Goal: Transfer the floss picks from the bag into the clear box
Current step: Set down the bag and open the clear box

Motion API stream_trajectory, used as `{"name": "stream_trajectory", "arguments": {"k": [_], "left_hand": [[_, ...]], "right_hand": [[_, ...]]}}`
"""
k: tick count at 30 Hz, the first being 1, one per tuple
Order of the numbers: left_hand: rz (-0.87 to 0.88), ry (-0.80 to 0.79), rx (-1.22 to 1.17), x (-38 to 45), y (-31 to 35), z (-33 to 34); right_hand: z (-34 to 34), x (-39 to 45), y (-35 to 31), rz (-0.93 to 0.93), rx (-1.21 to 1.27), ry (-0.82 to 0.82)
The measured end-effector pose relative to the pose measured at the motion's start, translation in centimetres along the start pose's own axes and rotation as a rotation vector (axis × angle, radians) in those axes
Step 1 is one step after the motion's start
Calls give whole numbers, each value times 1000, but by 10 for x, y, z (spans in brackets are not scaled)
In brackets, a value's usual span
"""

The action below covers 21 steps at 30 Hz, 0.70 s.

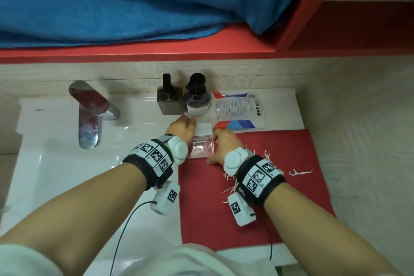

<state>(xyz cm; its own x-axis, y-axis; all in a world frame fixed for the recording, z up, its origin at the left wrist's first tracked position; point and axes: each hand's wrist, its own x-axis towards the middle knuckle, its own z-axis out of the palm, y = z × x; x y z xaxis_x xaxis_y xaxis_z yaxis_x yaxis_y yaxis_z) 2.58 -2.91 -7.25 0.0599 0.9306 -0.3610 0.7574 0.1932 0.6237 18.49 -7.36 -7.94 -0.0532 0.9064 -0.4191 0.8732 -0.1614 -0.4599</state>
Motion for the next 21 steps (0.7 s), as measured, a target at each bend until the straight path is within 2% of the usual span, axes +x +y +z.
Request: {"name": "stream_trajectory", "arguments": {"k": [10, 14, 18, 21], "left_hand": [[11, 134, -49, -12, -11, -41], [1, 250, -91, -6, -19, -47], [99, 384, -86, 0, -13, -55], [184, 383, -101, 2, -10, -53]], "right_hand": [[-9, 8, -46, -70, -31, -4], [-13, 13, -48, -66, -7, 2], [-23, 19, -39, -50, -20, 19], [-27, 26, -34, -35, -50, 58]]}}
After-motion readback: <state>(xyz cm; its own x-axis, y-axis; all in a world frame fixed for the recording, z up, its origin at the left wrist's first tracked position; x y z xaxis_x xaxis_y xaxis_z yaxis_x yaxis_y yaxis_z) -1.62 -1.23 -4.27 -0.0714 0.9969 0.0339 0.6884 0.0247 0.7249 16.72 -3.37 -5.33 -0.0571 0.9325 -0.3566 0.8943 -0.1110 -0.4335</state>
